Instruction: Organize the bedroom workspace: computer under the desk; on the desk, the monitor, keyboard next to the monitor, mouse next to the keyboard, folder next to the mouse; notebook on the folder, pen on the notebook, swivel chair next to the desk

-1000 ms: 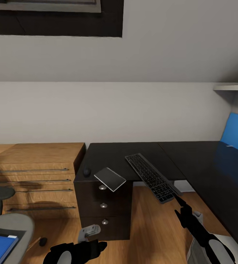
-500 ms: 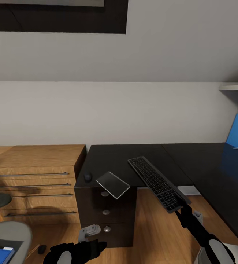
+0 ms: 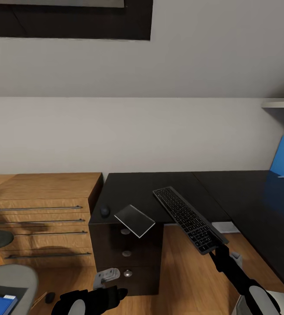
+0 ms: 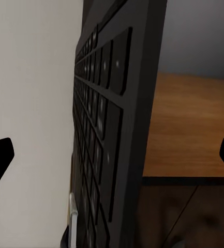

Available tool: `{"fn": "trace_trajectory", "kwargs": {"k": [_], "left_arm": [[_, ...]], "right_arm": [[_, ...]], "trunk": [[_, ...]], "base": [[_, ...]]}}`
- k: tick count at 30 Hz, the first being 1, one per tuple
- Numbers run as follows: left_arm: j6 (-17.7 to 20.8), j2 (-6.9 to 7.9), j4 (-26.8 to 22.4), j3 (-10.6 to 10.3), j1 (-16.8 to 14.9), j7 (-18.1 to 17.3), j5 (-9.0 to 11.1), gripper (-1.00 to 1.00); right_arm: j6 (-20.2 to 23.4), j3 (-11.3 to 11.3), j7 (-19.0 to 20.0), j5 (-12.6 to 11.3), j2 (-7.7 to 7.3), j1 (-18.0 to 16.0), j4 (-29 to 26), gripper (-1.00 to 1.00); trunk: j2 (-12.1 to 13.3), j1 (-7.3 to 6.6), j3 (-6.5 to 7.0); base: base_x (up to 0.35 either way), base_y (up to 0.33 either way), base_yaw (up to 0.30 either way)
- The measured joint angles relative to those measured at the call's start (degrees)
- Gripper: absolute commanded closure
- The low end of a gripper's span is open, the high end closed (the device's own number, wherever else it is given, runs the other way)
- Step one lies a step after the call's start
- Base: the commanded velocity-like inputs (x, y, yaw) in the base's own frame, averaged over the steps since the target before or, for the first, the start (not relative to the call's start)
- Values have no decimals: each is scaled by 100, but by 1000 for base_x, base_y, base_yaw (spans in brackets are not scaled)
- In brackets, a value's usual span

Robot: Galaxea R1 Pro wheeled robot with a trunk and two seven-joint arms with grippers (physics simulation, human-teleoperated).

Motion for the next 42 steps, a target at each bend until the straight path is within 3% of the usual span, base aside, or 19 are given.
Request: {"fn": "trace_trajectory", "kwargs": {"k": [1, 17, 25, 31, 42], "left_arm": [[0, 0, 0, -1, 0, 0, 0, -100], [8, 0, 0, -3, 0, 0, 1, -100], [9, 0, 0, -4, 0, 12, 1, -100], [9, -1, 0, -4, 0, 17, -1, -100], [9, 0, 4, -4, 0, 26, -8, -100]], "right_arm": [[1, 0, 0, 0, 0, 0, 0, 100], [4, -1, 3, 78, 8, 0, -9, 100], [5, 0, 39, 73, 1, 0, -71, 100], [29, -16, 74, 58, -11, -1, -513, 100], [56, -10, 210, 77, -28, 12, -832, 100]], "trunk": [[0, 0, 0], [0, 0, 0], [319, -175, 143], [560, -307, 251], [1001, -549, 449]], "base": [[0, 0, 0], [0, 0, 0], [0, 0, 0], [0, 0, 0], [0, 0, 0]]}}
